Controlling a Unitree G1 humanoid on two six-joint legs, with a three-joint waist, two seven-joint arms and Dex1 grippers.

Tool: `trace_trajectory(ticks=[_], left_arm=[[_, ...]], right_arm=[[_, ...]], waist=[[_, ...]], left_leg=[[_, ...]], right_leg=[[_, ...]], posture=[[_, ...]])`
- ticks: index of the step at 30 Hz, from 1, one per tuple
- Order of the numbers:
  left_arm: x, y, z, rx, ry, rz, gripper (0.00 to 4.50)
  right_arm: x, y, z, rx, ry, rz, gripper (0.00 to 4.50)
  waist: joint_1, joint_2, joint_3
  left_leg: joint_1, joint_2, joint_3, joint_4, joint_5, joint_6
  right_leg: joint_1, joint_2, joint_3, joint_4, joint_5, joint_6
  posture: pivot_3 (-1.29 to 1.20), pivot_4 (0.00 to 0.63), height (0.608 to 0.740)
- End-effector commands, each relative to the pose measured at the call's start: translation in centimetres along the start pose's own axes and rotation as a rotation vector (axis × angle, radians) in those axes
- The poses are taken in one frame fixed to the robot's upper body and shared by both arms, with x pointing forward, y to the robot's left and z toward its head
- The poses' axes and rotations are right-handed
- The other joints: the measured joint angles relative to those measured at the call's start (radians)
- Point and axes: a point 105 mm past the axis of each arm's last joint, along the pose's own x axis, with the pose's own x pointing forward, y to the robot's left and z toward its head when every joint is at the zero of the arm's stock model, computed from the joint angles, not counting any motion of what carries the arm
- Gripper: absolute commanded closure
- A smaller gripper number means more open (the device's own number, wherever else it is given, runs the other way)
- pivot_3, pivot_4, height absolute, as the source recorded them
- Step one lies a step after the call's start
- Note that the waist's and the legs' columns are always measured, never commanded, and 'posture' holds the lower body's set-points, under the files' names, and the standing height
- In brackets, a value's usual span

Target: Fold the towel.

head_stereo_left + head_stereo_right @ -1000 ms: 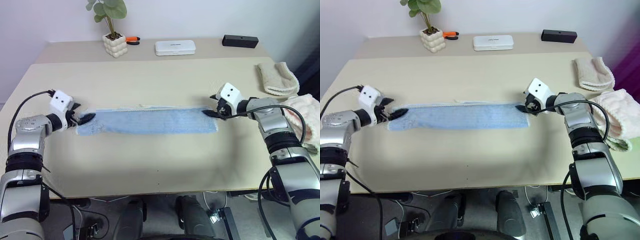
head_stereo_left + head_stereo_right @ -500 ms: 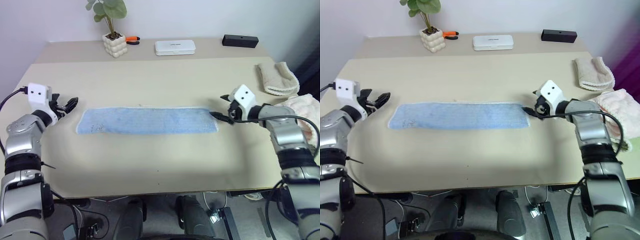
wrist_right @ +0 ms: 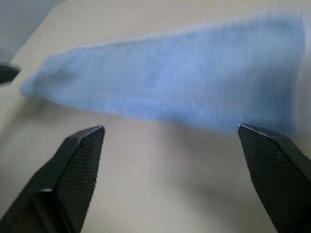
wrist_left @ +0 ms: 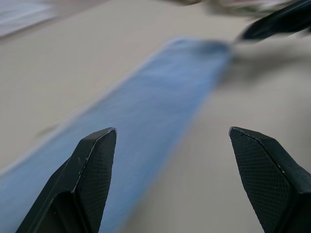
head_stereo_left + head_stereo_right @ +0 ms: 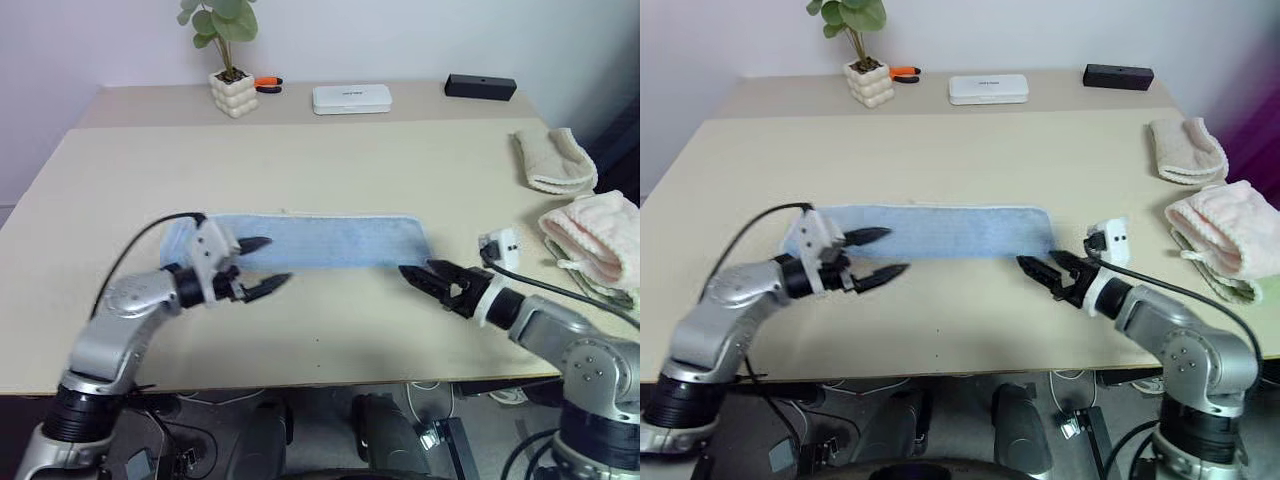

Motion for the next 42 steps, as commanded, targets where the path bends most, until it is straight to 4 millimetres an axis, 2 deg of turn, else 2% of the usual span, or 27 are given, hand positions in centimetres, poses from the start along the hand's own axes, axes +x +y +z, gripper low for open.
trace_trajectory(ticks=[1,10,12,14,18,20,23,27,30,32,35,39,40,42], left_arm=[[1.1,-2.2,1.3,0.005,-0.058,-0.080,0.70],[0.8,-1.9,1.1,-0.007,-0.052,-0.043,0.70],[0.6,-1.9,1.1,-0.001,-0.047,-0.033,0.70],[0.6,-1.9,1.1,0.000,-0.046,-0.029,0.70],[0.6,-2.0,0.9,-0.007,-0.047,-0.021,0.70],[0.7,-2.3,0.9,-0.014,-0.051,-0.022,0.70],[1.0,-2.6,0.8,-0.024,-0.059,-0.025,0.70],[1.2,-2.5,0.5,-0.030,-0.057,-0.024,0.70],[1.8,-2.5,0.2,-0.040,-0.061,-0.046,0.70],[2.1,-2.5,0.1,-0.041,-0.064,-0.057,0.70],[2.6,-2.5,0.2,-0.034,-0.071,-0.071,0.70],[2.8,-2.5,0.3,-0.032,-0.078,-0.076,0.70],[2.7,-2.5,0.3,-0.033,-0.077,-0.074,0.70],[2.6,-2.6,0.3,-0.032,-0.075,-0.072,0.70]], right_arm=[[0.6,-0.2,0.3,0.108,-0.055,-0.087,0.07],[3.1,-2.4,1.4,0.370,-0.128,-0.229,0.07],[3.6,-2.9,1.9,0.400,-0.140,-0.262,0.60],[3.8,-3.1,2.0,0.408,-0.142,-0.275,1.36],[3.9,-3.0,2.1,0.420,-0.149,-0.279,3.53],[3.7,-3.0,2.3,0.420,-0.161,-0.284,4.46],[2.8,-3.1,3.0,0.372,-0.184,-0.297,4.46],[0.5,-3.6,4.1,0.252,-0.202,-0.336,4.46],[-3.2,-5.2,6.4,0.088,-0.230,-0.427,4.46],[-4.3,-5.0,7.6,-0.023,-0.222,-0.432,4.46],[-4.1,-3.1,8.7,-0.233,-0.168,-0.380,4.46],[-2.5,0.5,9.2,-0.469,-0.113,-0.239,4.46],[-0.8,2.5,7.9,-0.590,-0.037,-0.148,4.46],[1.0,4.8,5.4,-0.740,0.070,-0.027,4.46]], waist=[[-0.001,0.001,0.000],[0.000,0.001,-0.001],[-0.001,0.002,-0.001],[-0.002,0.002,-0.001],[-0.002,0.002,-0.001],[-0.003,0.002,-0.001],[-0.001,0.002,-0.001],[0.003,0.003,0.000],[0.006,0.004,0.000],[0.003,0.004,0.000],[-0.006,0.004,0.000],[-0.021,0.004,0.000],[-0.022,0.004,0.000],[-0.025,0.004,0.000]], left_leg=[[0.000,0.000,0.000,0.000,0.000,0.000],[-0.001,0.000,0.000,0.000,0.000,0.000],[0.000,0.000,0.000,0.000,0.000,0.000],[0.000,0.000,0.000,0.000,0.000,0.000],[-0.001,0.000,0.000,-0.001,0.000,0.001],[-0.001,0.000,0.000,-0.001,0.000,0.001],[-0.001,0.000,0.000,-0.001,0.000,0.001],[-0.002,0.000,0.000,-0.001,0.000,0.001],[-0.002,-0.001,0.000,0.000,0.000,0.001],[-0.002,-0.001,0.000,0.000,0.000,0.001],[-0.001,0.000,0.000,-0.001,-0.001,0.002],[-0.001,0.002,0.000,-0.001,-0.002,0.004],[-0.001,0.002,0.000,-0.001,-0.002,0.004],[-0.001,0.002,0.001,0.000,-0.002,0.004]], right_leg=[[0.000,0.000,0.000,0.000,0.000,0.000],[0.000,0.000,0.000,-0.001,0.000,0.000],[0.000,0.000,0.000,-0.001,0.000,0.000],[0.000,0.000,0.000,0.000,0.000,0.000],[-0.001,0.000,0.000,-0.001,0.000,0.000],[-0.001,0.000,0.000,-0.001,0.000,0.000],[-0.001,0.000,0.000,-0.001,0.000,0.000],[-0.001,0.000,0.000,-0.001,0.000,0.000],[-0.001,0.000,-0.001,-0.002,-0.001,0.000],[0.000,-0.001,0.000,-0.003,-0.002,-0.003],[0.000,0.001,0.000,-0.002,-0.002,-0.003],[-0.001,0.003,0.000,-0.002,-0.002,-0.002],[0.000,0.003,0.000,-0.002,-0.002,-0.002],[-0.001,0.003,0.000,-0.002,-0.002,-0.001]], posture=[[0.00,0.150,0.738],[0.00,0.150,0.738],[0.00,0.150,0.738],[0.00,0.150,0.738],[0.00,0.150,0.738],[0.00,0.150,0.738],[0.00,0.150,0.738],[0.00,0.150,0.738],[0.00,0.150,0.738],[0.00,0.150,0.738],[0.00,0.150,0.738],[0.00,0.150,0.738],[0.00,0.150,0.738],[0.00,0.150,0.738]])
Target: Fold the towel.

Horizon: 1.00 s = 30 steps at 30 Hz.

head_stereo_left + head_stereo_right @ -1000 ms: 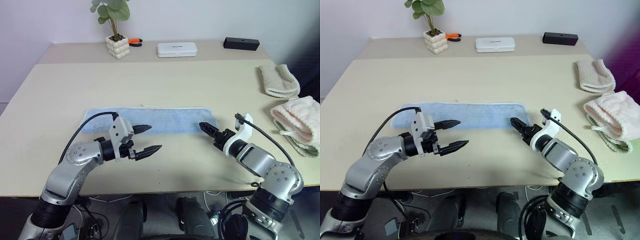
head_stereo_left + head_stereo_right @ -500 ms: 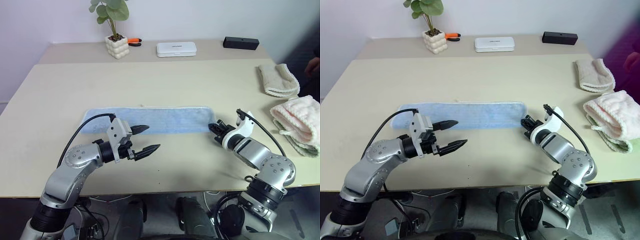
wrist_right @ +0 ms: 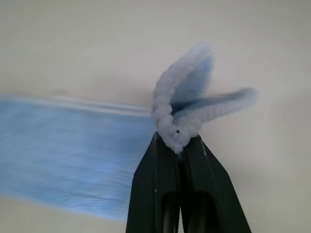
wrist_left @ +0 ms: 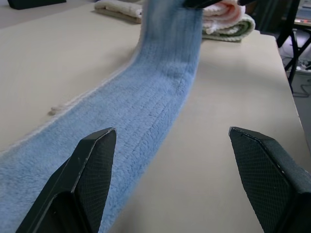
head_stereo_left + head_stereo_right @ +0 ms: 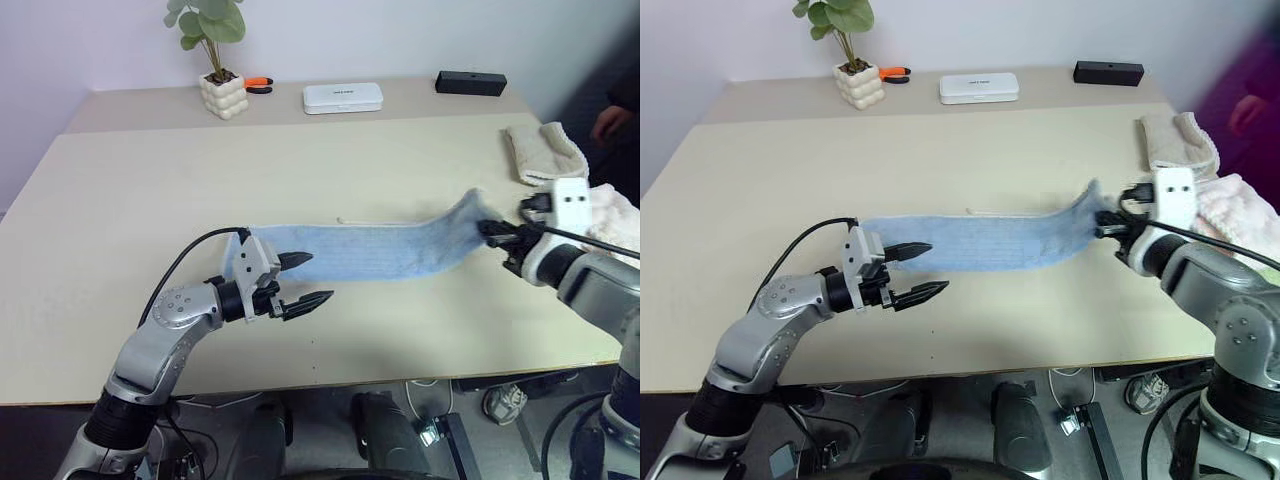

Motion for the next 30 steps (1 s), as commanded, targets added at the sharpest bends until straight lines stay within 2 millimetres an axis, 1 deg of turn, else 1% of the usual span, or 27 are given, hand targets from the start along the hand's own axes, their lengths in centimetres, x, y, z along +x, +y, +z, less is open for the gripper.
trace_trajectory(ticks=[1,4,7,10,13,14,15,16,18,20,22,23,25,26,28,29,30], left_arm=[[-0.1,-0.1,1.0,0.042,-0.034,0.001,0.70],[0.0,-0.3,1.2,0.038,-0.039,0.012,0.70],[0.0,-0.6,1.3,0.037,-0.042,0.017,0.70],[-0.2,-0.7,1.1,0.031,-0.036,0.031,0.70],[-0.3,-0.7,1.1,0.028,-0.033,0.039,0.70],[-0.3,-0.7,1.0,0.028,-0.033,0.040,0.70],[-0.3,-0.7,1.0,0.027,-0.032,0.041,0.70],[-0.4,-0.8,1.0,0.024,-0.030,0.042,0.70],[-0.4,-0.8,0.9,0.021,-0.028,0.044,0.70],[-0.8,-0.6,0.7,0.014,-0.017,0.061,0.70],[-1.4,-0.2,0.3,-0.003,-0.005,0.095,0.70],[-1.8,0.1,0.2,-0.011,0.000,0.113,0.70],[-2.4,0.4,-0.2,-0.026,0.013,0.143,0.70],[-2.7,0.5,-0.5,-0.030,0.023,0.159,0.70],[-3.2,0.7,-0.7,-0.039,0.029,0.182,0.70],[-3.4,0.8,-0.8,-0.057,0.026,0.204,0.70],[-3.8,0.9,-0.9,-0.080,0.018,0.228,0.70]], right_arm=[[1.6,6.3,-0.2,-0.269,0.016,0.245,4.46],[3.6,7.7,-1.9,-0.326,0.059,0.278,4.46],[4.6,9.0,-2.7,-0.371,0.060,0.324,4.46],[5.6,9.1,-2.9,-0.358,0.057,0.310,4.46],[5.7,9.0,-2.8,-0.340,0.052,0.308,4.46],[5.6,9.0,-2.8,-0.334,0.052,0.312,3.92],[5.5,9.0,-2.8,-0.328,0.053,0.320,3.63],[5.1,9.2,-2.5,-0.330,0.034,0.342,3.19],[4.5,9.5,-2.2,-0.335,0.009,0.367,2.17],[2.7,10.1,-1.0,-0.333,-0.070,0.446,1.19],[1.3,9.7,0.0,-0.318,-0.122,0.476,1.19],[1.2,9.3,0.5,-0.290,-0.141,0.472,1.19],[1.5,8.3,1.1,-0.239,-0.166,0.445,1.19],[2.3,7.4,1.0,-0.231,-0.158,0.396,1.48],[3.5,6.4,0.7,-0.236,-0.143,0.334,1.95],[4.4,6.0,0.4,-0.226,-0.138,0.314,2.50],[5.5,5.8,-0.4,-0.219,-0.125,0.299,2.92]], waist=[[0.001,-0.001,0.000],[0.006,-0.001,0.000],[0.021,-0.002,0.000],[0.028,-0.002,0.000],[0.031,-0.002,0.000],[0.030,-0.002,0.000],[0.030,-0.002,0.000],[0.030,-0.002,0.000],[0.030,-0.002,0.000],[0.032,-0.002,0.000],[0.031,-0.002,0.000],[0.029,-0.002,0.000],[0.026,-0.002,0.000],[0.026,-0.002,0.000],[0.025,-0.002,0.000],[0.027,-0.002,0.000],[0.027,-0.002,0.000]], left_leg=[[0.000,0.000,-0.001,0.000,0.000,0.000],[-0.001,0.001,-0.002,0.000,0.000,0.000],[-0.002,0.000,-0.001,0.001,0.000,0.000],[-0.002,0.000,-0.001,0.001,0.000,0.000],[-0.002,0.000,-0.001,0.001,0.000,0.000],[-0.002,0.000,-0.001,0.001,0.000,0.000],[-0.002,0.000,-0.001,0.001,0.000,0.000],[-0.002,0.000,-0.002,0.001,0.000,0.000],[-0.002,0.000,-0.002,0.001,0.000,0.000],[-0.002,0.000,-0.002,0.001,0.000,0.000],[-0.002,0.000,-0.002,0.000,0.000,0.000],[-0.002,0.000,-0.002,0.000,0.000,0.000],[-0.001,0.000,-0.002,0.000,0.000,0.000],[-0.001,0.000,-0.002,0.001,0.000,0.000],[0.000,0.001,-0.002,0.000,0.000,0.000],[0.000,0.001,-0.001,0.000,0.000,0.000],[-0.001,0.001,-0.001,0.000,0.000,0.000]], right_leg=[[0.000,0.000,-0.001,0.000,0.000,0.000],[0.000,0.001,-0.001,0.000,0.000,0.000],[0.000,0.000,-0.001,-0.002,0.000,0.000],[0.000,0.000,-0.001,-0.002,0.000,-0.001],[0.000,0.000,-0.001,-0.002,0.000,-0.001],[0.000,0.000,-0.001,-0.002,0.000,-0.001],[0.000,0.000,-0.001,-0.002,0.000,-0.001],[0.000,0.000,-0.001,-0.002,0.000,-0.001],[0.000,0.000,-0.001,-0.002,0.000,-0.001],[0.000,0.000,-0.001,-0.002,0.000,-0.001],[0.000,0.000,-0.001,-0.002,0.000,0.000],[0.000,0.000,-0.001,-0.003,0.000,0.000],[0.000,0.000,-0.001,-0.002,0.000,-0.001],[0.001,0.000,-0.001,-0.002,-0.001,-0.002],[0.001,0.001,-0.001,-0.002,-0.001,-0.003],[0.001,0.001,-0.001,-0.002,-0.001,-0.003],[0.001,0.001,-0.001,-0.002,-0.002,-0.003]], posture=[[0.00,0.150,0.738],[0.00,0.150,0.738],[0.00,0.150,0.738],[0.00,0.150,0.738],[0.00,0.150,0.738],[0.00,0.150,0.738],[0.00,0.150,0.738],[0.00,0.150,0.738],[0.00,0.150,0.738],[0.00,0.150,0.738],[0.00,0.150,0.738],[0.00,0.150,0.738],[0.00,0.150,0.738],[0.00,0.150,0.738],[0.00,0.150,0.738],[0.00,0.150,0.738],[0.00,0.150,0.738]])
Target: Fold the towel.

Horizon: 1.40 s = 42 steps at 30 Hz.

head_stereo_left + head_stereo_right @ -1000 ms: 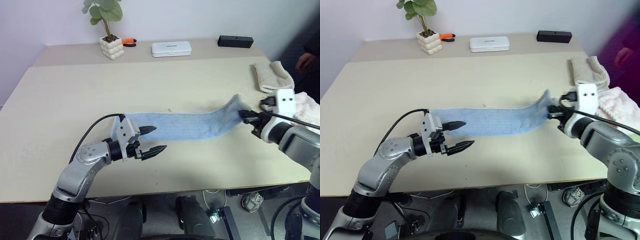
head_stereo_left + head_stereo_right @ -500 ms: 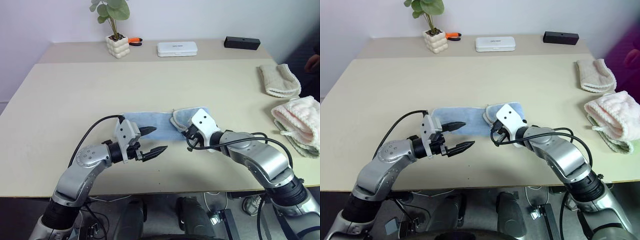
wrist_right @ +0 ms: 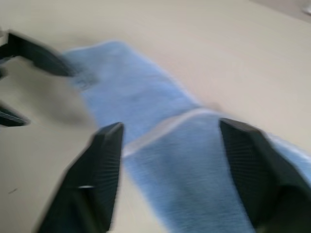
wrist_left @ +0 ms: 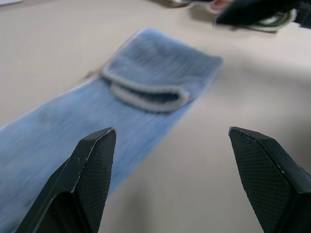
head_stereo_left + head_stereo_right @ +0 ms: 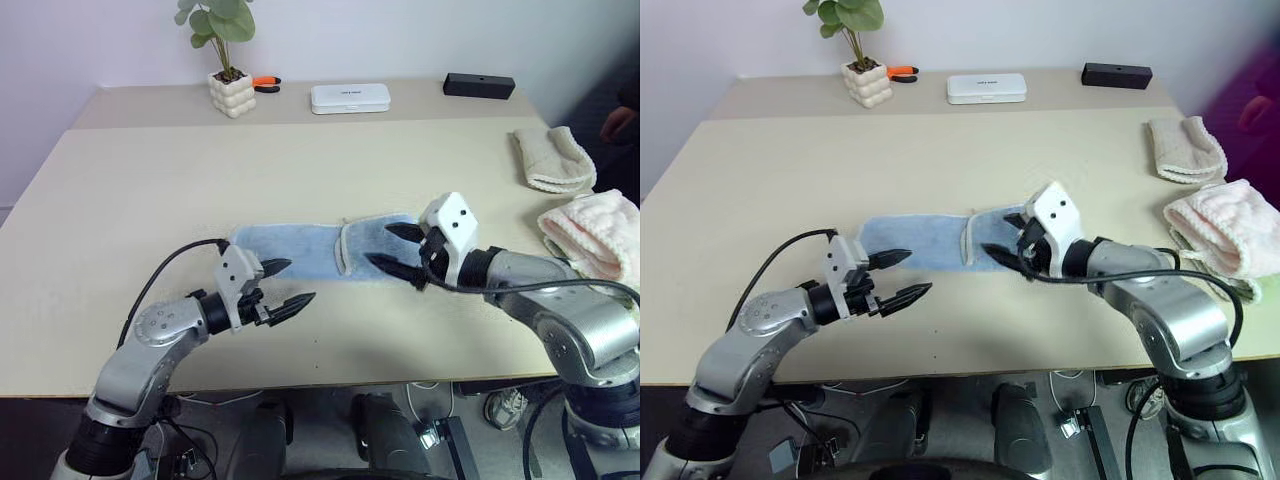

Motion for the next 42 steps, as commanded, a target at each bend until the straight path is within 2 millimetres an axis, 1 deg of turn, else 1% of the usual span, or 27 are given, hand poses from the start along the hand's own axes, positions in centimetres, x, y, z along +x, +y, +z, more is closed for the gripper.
trace_trajectory(ticks=[1,3,6,8,9,11,12,14,15,16,17,19,20,22,23,24,29,31,33,35,38,41,42], left_arm=[[-1.0,0.5,0.7,-0.031,-0.045,0.064,0.70],[-1.4,0.6,0.4,-0.048,-0.042,0.093,0.70],[-2.1,0.6,-0.2,-0.075,-0.031,0.140,0.70],[-2.4,0.6,-0.3,-0.091,-0.031,0.167,0.70],[-2.5,0.6,-0.3,-0.097,-0.032,0.175,0.70],[-3.1,0.7,-0.5,-0.132,-0.034,0.221,0.70],[-3.5,0.8,-0.7,-0.157,-0.034,0.249,0.70],[-4.1,0.9,-1.0,-0.225,-0.038,0.305,0.70],[-4.4,1.0,-1.3,-0.286,-0.045,0.337,0.70],[-4.7,1.0,-1.4,-0.344,-0.055,0.360,0.18],[-5.0,1.0,-1.8,-0.434,-0.070,0.391,0.00],[-5.3,0.9,-2.2,-0.554,-0.079,0.428,0.00],[-5.4,0.8,-2.5,-0.628,-0.088,0.447,0.00],[-5.5,1.0,-3.3,-0.737,-0.079,0.505,0.00],[-5.5,1.4,-3.8,-0.797,-0.077,0.547,0.00],[-5.5,1.9,-4.1,-0.851,-0.083,0.580,0.00],[-3.9,3.9,-4.0,-0.995,-0.108,0.650,0.00],[-2.6,4.9,-3.9,-1.047,-0.113,0.665,0.00],[-1.5,5.9,-4.3,-1.092,-0.096,0.694,0.00],[-0.8,6.4,-4.6,-1.112,-0.076,0.709,0.00],[-0.3,6.9,-4.5,-1.160,-0.096,0.718,0.83],[-0.1,7.1,-4.2,-1.163,-0.106,0.716,2.29],[-0.2,7.3,-4.0,-1.159,-0.118,0.721,2.87]], right_arm=[[2.1,-1.1,-1.7,-0.014,0.009,-0.048,3.41],[3.1,-0.9,-3.4,-0.005,0.033,-0.033,4.40],[4.2,0.1,-6.5,-0.014,0.097,0.015,4.40],[4.5,0.7,-7.7,-0.022,0.118,0.039,4.40],[4.5,0.8,-7.9,-0.022,0.120,0.042,4.40],[4.4,0.8,-7.5,-0.059,0.097,0.041,4.40],[4.3,0.6,-6.5,-0.068,0.061,0.033,4.40],[3.9,0.0,-3.8,-0.077,-0.031,0.028,4.40],[3.6,-0.2,-2.2,-0.094,-0.075,0.038,3.90],[3.4,-0.2,-1.2,-0.120,-0.102,0.051,3.58],[3.0,-0.1,0.0,-0.172,-0.126,0.068,3.10],[2.5,0.3,1.6,-0.244,-0.157,0.102,2.18],[2.2,0.6,2.4,-0.269,-0.175,0.126,1.55],[1.8,1.3,3.4,-0.302,-0.195,0.164,0.68],[1.6,1.6,3.7,-0.315,-0.201,0.181,0.15],[1.6,1.9,3.9,-0.326,-0.205,0.196,0.06],[1.6,2.9,4.3,-0.344,-0.223,0.227,0.06],[1.7,3.1,4.2,-0.348,-0.225,0.229,0.06],[1.8,3.3,4.0,-0.356,-0.220,0.226,0.06],[1.8,3.3,3.9,-0.361,-0.219,0.223,0.06],[1.7,3.5,3.9,-0.364,-0.221,0.218,0.00],[1.5,3.6,3.8,-0.363,-0.217,0.213,0.00],[1.4,3.8,3.7,-0.361,-0.214,0.213,0.00]], waist=[[0.000,0.000,0.000],[0.000,0.000,0.000],[0.001,0.000,0.000],[0.002,0.000,0.000],[0.002,-0.001,-0.001],[0.001,-0.001,-0.001],[0.001,-0.001,-0.001],[-0.001,-0.001,-0.001],[0.000,-0.001,-0.001],[0.000,-0.001,-0.001],[0.000,-0.001,0.000],[0.001,-0.001,0.000],[0.001,-0.001,0.000],[0.004,-0.001,0.000],[0.006,-0.001,-0.001],[0.007,-0.001,-0.001],[0.007,-0.001,-0.001],[0.008,-0.001,-0.001],[0.014,-0.001,-0.001],[0.019,-0.001,-0.002],[0.023,0.000,-0.003],[0.028,0.000,-0.003],[0.029,0.000,-0.003]], left_leg=[[0.000,0.000,0.000,0.000,0.000,0.000],[0.000,0.000,0.000,0.000,0.000,0.000],[0.000,0.000,0.000,-0.001,0.000,0.000],[-0.001,0.000,0.000,0.000,0.000,0.000],[0.000,0.000,0.000,0.000,0.000,0.000],[0.001,0.000,0.000,0.000,0.000,0.000],[0.001,0.000,0.000,0.000,0.000,0.000],[0.001,0.000,0.000,0.000,0.000,0.000],[0.001,0.000,0.000,0.000,0.000,0.000],[0.001,0.000,0.000,0.000,0.000,0.000],[0.001,0.000,0.000,0.000,0.000,0.000],[0.001,0.000,-0.001,0.000,0.000,0.000],[0.001,0.000,-0.001,0.000,0.000,0.000],[0.001,0.000,-0.002,0.000,0.000,0.000],[0.001,0.000,-0.003,0.000,0.000,0.000],[0.001,0.000,-0.003,0.001,0.000,0.000],[0.001,-0.001,-0.005,0.002,0.000,0.000],[0.002,-0.001,-0.005,0.002,0.000,0.000],[0.002,-0.002,-0.005,0.002,0.000,-0.001],[0.002,-0.002,-0.005,0.003,0.000,-0.001],[0.002,-0.002,-0.004,0.003,0.000,-0.001],[0.002,-0.002,-0.004,0.003,0.000,-0.001],[0.002,-0.002,-0.004,0.003,0.000,-0.001]], right_leg=[[0.000,0.000,0.000,0.000,0.000,0.000],[0.000,0.000,0.000,-0.001,0.000,0.000],[0.000,0.000,0.000,-0.001,0.001,0.003],[0.000,-0.001,0.000,-0.001,0.001,0.003],[0.000,-0.001,0.000,-0.001,0.001,0.002],[0.001,0.000,0.000,-0.001,0.000,0.000],[0.001,0.000,0.000,0.000,0.000,0.000],[0.001,0.000,0.000,-0.001,0.000,0.000],[0.001,0.000,0.000,-0.001,0.000,0.000],[0.001,0.000,0.000,-0.001,0.000,0.000],[0.001,0.000,0.000,0.000,0.001,0.001],[0.001,0.000,0.000,0.000,0.001,0.002],[0.001,-0.001,0.000,0.000,0.001,0.002],[0.001,0.000,-0.001,0.000,0.001,0.003],[0.002,-0.001,-0.002,-0.001,0.001,0.002],[0.003,-0.001,-0.003,-0.001,0.001,0.003],[0.005,-0.001,-0.004,-0.001,0.000,0.000],[0.005,-0.001,-0.004,-0.001,0.000,0.000],[0.005,-0.001,-0.004,-0.001,0.001,0.000],[0.006,-0.001,-0.004,0.000,0.001,0.000],[0.006,-0.001,-0.003,-0.001,0.001,0.000],[0.006,-0.001,-0.004,-0.001,0.001,0.000],[0.006,-0.001,-0.003,-0.001,0.001,-0.001]], posture=[[0.00,0.150,0.738],[0.00,0.150,0.738],[0.00,0.150,0.738],[0.00,0.150,0.738],[0.00,0.150,0.738],[0.00,0.150,0.738],[0.00,0.150,0.738],[0.00,0.150,0.738],[0.00,0.150,0.738],[0.00,0.150,0.738],[0.00,0.150,0.738],[0.00,0.150,0.738],[0.00,0.150,0.738],[0.00,0.150,0.738],[0.00,0.150,0.738],[0.00,0.150,0.738],[0.00,0.150,0.738],[0.00,0.150,0.738],[0.00,0.150,0.738],[0.00,0.150,0.738],[0.00,0.150,0.738],[0.00,0.150,0.738],[0.00,0.150,0.738]])
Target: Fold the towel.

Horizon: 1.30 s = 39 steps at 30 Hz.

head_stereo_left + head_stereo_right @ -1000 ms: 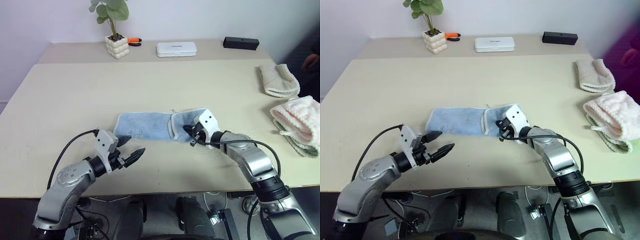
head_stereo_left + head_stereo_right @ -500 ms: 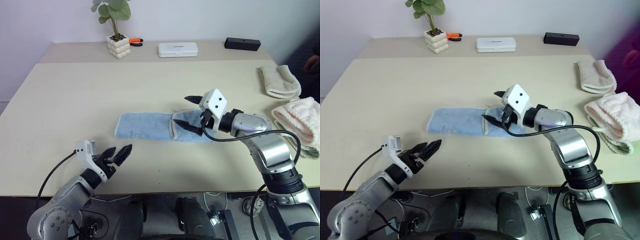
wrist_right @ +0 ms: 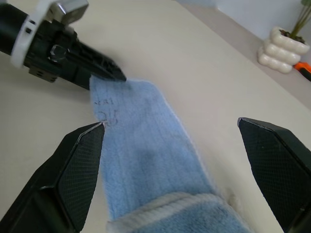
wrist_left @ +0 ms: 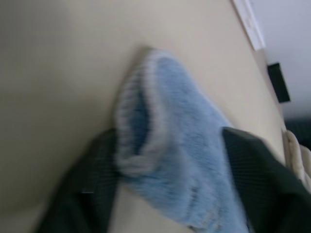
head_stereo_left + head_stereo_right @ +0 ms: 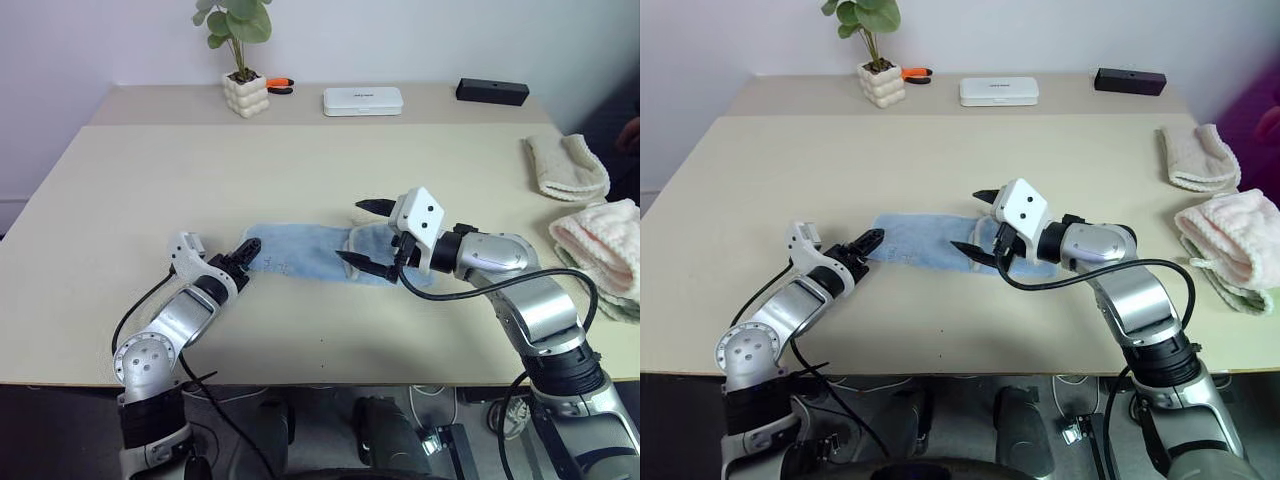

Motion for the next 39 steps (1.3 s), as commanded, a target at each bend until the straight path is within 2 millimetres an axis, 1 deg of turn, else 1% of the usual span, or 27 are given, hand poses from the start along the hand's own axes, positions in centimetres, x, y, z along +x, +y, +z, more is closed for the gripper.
trace_trajectory(ticks=[1,2,3,4,6,8,10,12,13,14,16,18,20,21,22,24,26,29,31,32,34,36,39], left_arm=[[0.1,0.9,0.0,-0.020,0.000,0.036,3.36],[0.0,0.9,0.2,-0.020,-0.010,0.034,3.81],[-0.2,0.8,1.0,-0.016,-0.047,0.018,4.32],[-0.5,0.6,1.9,-0.017,-0.085,0.001,4.46],[-1.3,0.5,4.3,0.003,-0.176,-0.029,4.46],[-2.3,0.3,7.0,0.070,-0.266,-0.049,4.46],[-2.7,0.2,8.2,0.101,-0.303,-0.060,4.46],[-4.1,-0.8,11.1,0.218,-0.375,-0.097,4.46],[-4.7,-1.6,12.2,0.290,-0.392,-0.132,4.46],[-5.1,-2.5,12.7,0.355,-0.396,-0.165,4.46],[-5.2,-3.5,12.6,0.421,-0.379,-0.212,4.46],[-5.0,-5.9,11.2,0.530,-0.317,-0.328,4.46],[-4.9,-8.5,8.9,0.625,-0.235,-0.464,4.46],[-4.8,-9.5,7.7,0.656,-0.196,-0.515,4.46],[-4.5,-10.7,5.8,0.710,-0.135,-0.580,4.46],[-3.9,-11.9,2.1,0.799,-0.012,-0.662,4.46],[-3.2,-11.9,-0.7,0.874,0.080,-0.689,4.46],[-1.7,-11.0,-2.9,0.937,0.151,-0.662,4.46],[-0.9,-10.5,-4.9,0.942,0.219,-0.663,4.46],[-0.5,-10.2,-5.5,0.939,0.241,-0.646,4.46],[0.8,-9.5,-5.7,0.907,0.252,-0.571,4.46],[1.0,-9.5,-5.7,0.884,0.249,-0.565,4.46],[0.5,-10.1,-5.7,0.867,0.237,-0.609,3.56]], right_arm=[[-0.4,0.4,1.2,-0.041,-0.028,-0.010,0.00],[-0.4,0.6,1.2,-0.041,-0.027,-0.010,0.00],[-0.5,0.6,1.2,-0.037,-0.027,-0.012,0.00],[-0.6,0.7,1.2,-0.034,-0.026,-0.014,0.00],[-0.7,0.7,1.2,-0.029,-0.019,-0.020,0.00],[-1.0,0.6,1.0,-0.027,-0.009,-0.027,0.00],[-1.1,0.6,0.9,-0.026,-0.004,-0.030,0.00],[-1.4,0.4,0.6,-0.022,0.011,-0.037,0.00],[-1.6,0.3,0.3,-0.019,0.020,-0.040,0.00],[-1.6,0.3,0.1,-0.014,0.026,-0.042,0.00],[-1.7,0.3,-0.1,-0.006,0.031,-0.042,0.00],[-1.7,0.7,-0.6,0.022,0.046,-0.027,0.00],[-1.7,1.2,-1.3,0.032,0.068,-0.015,0.00],[-1.7,1.3,-1.6,0.032,0.077,-0.013,0.00],[-1.7,1.4,-1.9,0.034,0.086,-0.012,0.00],[-1.8,1.6,-2.2,0.038,0.097,-0.015,0.00],[-1.9,1.5,-2.4,0.043,0.102,-0.024,0.00],[-1.9,1.5,-2.5,0.049,0.104,-0.035,0.00],[-2.1,1.5,-2.7,0.050,0.107,-0.046,0.00],[-2.2,1.5,-2.7,0.051,0.109,-0.051,0.00],[-2.4,1.6,-2.8,0.051,0.112,-0.056,0.00],[-2.5,1.7,-2.8,0.052,0.113,-0.059,0.00],[-2.6,1.7,-3.0,0.054,0.121,-0.068,0.00]], waist=[[0.001,0.000,0.000],[0.001,0.000,0.000],[0.001,0.000,0.000],[0.000,0.000,0.000],[-0.002,-0.001,0.001],[-0.007,-0.001,0.001],[-0.008,-0.001,0.001],[-0.007,-0.002,0.001],[-0.007,-0.002,0.002],[-0.007,-0.003,0.002],[-0.006,-0.003,0.002],[-0.004,-0.003,0.002],[0.001,-0.003,0.002],[0.001,-0.003,0.002],[0.001,-0.003,0.002],[-0.001,-0.003,0.002],[-0.005,-0.003,0.002],[-0.020,-0.003,0.002],[-0.025,-0.003,0.002],[-0.026,-0.003,0.002],[-0.024,-0.003,0.002],[-0.024,-0.003,0.002],[-0.025,-0.003,0.002]], left_leg=[[0.000,0.000,0.000,0.000,0.000,0.000],[0.000,0.000,0.000,0.000,0.000,0.000],[-0.001,0.000,0.000,0.000,0.000,0.000],[-0.001,0.000,0.000,0.000,0.000,0.000],[-0.002,0.000,0.000,-0.001,0.000,0.000],[-0.002,0.000,0.000,-0.002,0.000,0.000],[-0.002,0.000,0.000,-0.003,0.000,-0.001],[-0.002,0.000,0.000,-0.003,0.000,-0.001],[-0.002,0.000,0.000,-0.003,0.000,-0.001],[-0.003,0.000,0.000,-0.003,0.000,-0.001],[-0.003,0.000,0.000,-0.004,0.000,-0.001],[-0.003,0.000,0.001,-0.004,0.000,-0.001],[-0.003,-0.001,0.001,-0.003,0.000,-0.001],[-0.004,-0.001,0.001,-0.003,0.000,-0.001],[-0.004,-0.001,0.001,-0.003,0.000,-0.001],[-0.004,-0.002,0.001,-0.003,0.000,-0.001],[-0.004,-0.002,0.001,-0.003,0.000,-0.001],[-0.003,-0.001,0.001,-0.004,0.000,-0.001],[-0.003,0.000,0.001,-0.004,0.000,-0.001],[-0.003,0.000,0.001,-0.004,0.000,0.000],[-0.003,0.000,0.001,-0.004,0.000,0.000],[-0.004,0.000,0.000,-0.004,0.000,0.000],[-0.004,0.000,0.000,-0.004,0.000,0.000]], right_leg=[[0.000,0.000,0.000,-0.001,0.000,0.000],[0.000,0.000,0.000,-0.001,0.000,0.000],[0.000,0.000,0.000,-0.002,0.000,0.000],[0.000,0.000,0.000,-0.002,0.000,0.000],[-0.001,0.000,0.000,-0.003,0.000,-0.001],[-0.001,0.000,0.000,-0.004,0.000,-0.001],[-0.002,0.000,0.000,-0.004,0.000,-0.001],[-0.002,0.000,0.000,-0.005,0.000,-0.001],[-0.002,0.000,0.000,-0.006,0.000,-0.001],[-0.002,0.000,0.000,-0.006,0.000,-0.001],[-0.002,0.000,0.000,-0.007,0.000,-0.001],[-0.001,-0.001,0.000,-0.008,0.000,-0.001],[0.000,-0.001,0.000,-0.010,0.000,-0.001],[0.000,-0.001,0.000,-0.010,0.000,-0.001],[0.000,-0.002,0.000,-0.010,0.000,-0.001],[0.000,-0.002,0.000,-0.010,0.000,-0.001],[0.000,-0.002,0.000,-0.010,0.000,-0.001],[-0.001,-0.001,0.001,-0.009,0.000,-0.001],[-0.001,0.000,0.001,-0.009,0.000,-0.001],[-0.001,0.000,0.001,-0.009,0.000,-0.001],[-0.001,0.000,0.001,-0.009,0.001,0.000],[-0.001,0.000,0.001,-0.009,0.002,0.002],[-0.001,0.000,0.001,-0.009,0.002,0.002]], posture=[[0.00,0.150,0.738],[0.00,0.150,0.738],[0.00,0.150,0.738],[0.00,0.150,0.738],[0.00,0.150,0.738],[0.00,0.150,0.738],[0.00,0.150,0.738],[0.00,0.150,0.738],[0.00,0.150,0.738],[0.00,0.150,0.738],[0.00,0.150,0.738],[0.00,0.150,0.738],[0.00,0.150,0.738],[0.00,0.150,0.738],[0.00,0.150,0.738],[0.00,0.150,0.738],[0.00,0.150,0.738],[0.00,0.150,0.738],[0.00,0.150,0.738],[0.00,0.150,0.738],[0.00,0.150,0.738],[0.00,0.150,0.738],[0.00,0.150,0.738]])
